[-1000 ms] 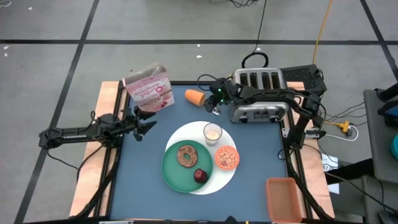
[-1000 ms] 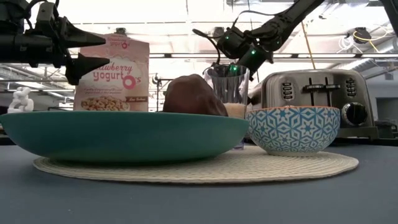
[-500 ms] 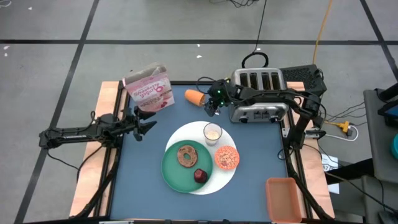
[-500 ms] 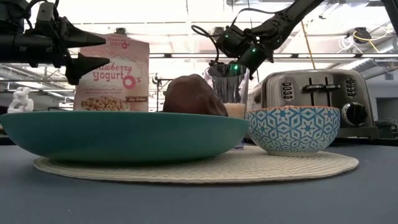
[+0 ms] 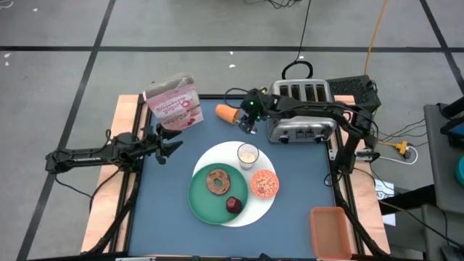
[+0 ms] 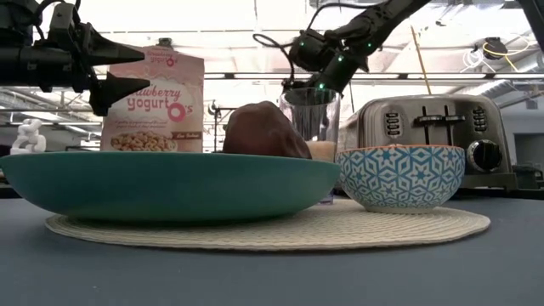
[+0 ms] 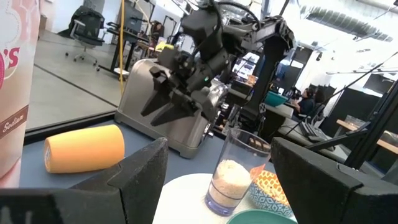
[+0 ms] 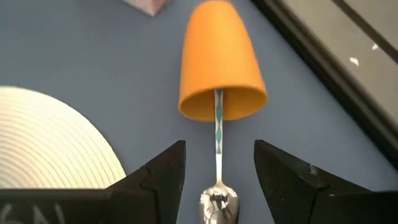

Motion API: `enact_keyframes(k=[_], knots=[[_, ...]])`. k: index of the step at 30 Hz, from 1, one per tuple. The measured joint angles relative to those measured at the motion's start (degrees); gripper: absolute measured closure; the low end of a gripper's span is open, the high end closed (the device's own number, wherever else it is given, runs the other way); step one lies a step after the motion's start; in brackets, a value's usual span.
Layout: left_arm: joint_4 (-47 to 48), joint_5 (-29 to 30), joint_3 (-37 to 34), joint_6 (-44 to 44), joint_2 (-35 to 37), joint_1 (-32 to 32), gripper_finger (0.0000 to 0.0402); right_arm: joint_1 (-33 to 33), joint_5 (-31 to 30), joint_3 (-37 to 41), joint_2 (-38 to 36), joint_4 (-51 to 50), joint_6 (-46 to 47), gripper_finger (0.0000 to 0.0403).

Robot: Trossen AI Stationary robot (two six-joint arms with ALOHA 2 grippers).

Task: Arrange a breakfast setting
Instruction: Put the green spoon on the table to the right side of the orange bowl

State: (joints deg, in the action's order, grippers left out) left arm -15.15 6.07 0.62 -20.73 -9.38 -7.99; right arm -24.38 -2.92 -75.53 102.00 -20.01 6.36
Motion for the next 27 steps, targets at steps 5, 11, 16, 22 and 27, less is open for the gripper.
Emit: enact_keyframes(k=[5,11,16,22,27], knots=[[0.0,0.0,0.0,0.0,0.0,0.0,0.0115,0.0,0.1,0.0,3.9,-0.1,0.0,0.022],[0.0,0.0,0.0,-0.1,0.0,0.0,0.0115,-0.4,0.0,-2.2,9.3,-1.7,-0.2,0.022],[0.1,0.0,0.0,-0.1,0.0,0.0,0.0115,-0.8,0.0,-6.9,14.0,-4.2,-2.5,0.022],[0.3,0.0,0.0,-0.1,0.0,0.0,0.0115,-0.8,-0.1,-11.1,18.5,-8.4,-3.0,0.022],[0.4,0.0,0.0,-0.1,0.0,0.0,0.0115,-0.8,-0.1,-12.0,20.1,-9.4,-3.0,0.022]])
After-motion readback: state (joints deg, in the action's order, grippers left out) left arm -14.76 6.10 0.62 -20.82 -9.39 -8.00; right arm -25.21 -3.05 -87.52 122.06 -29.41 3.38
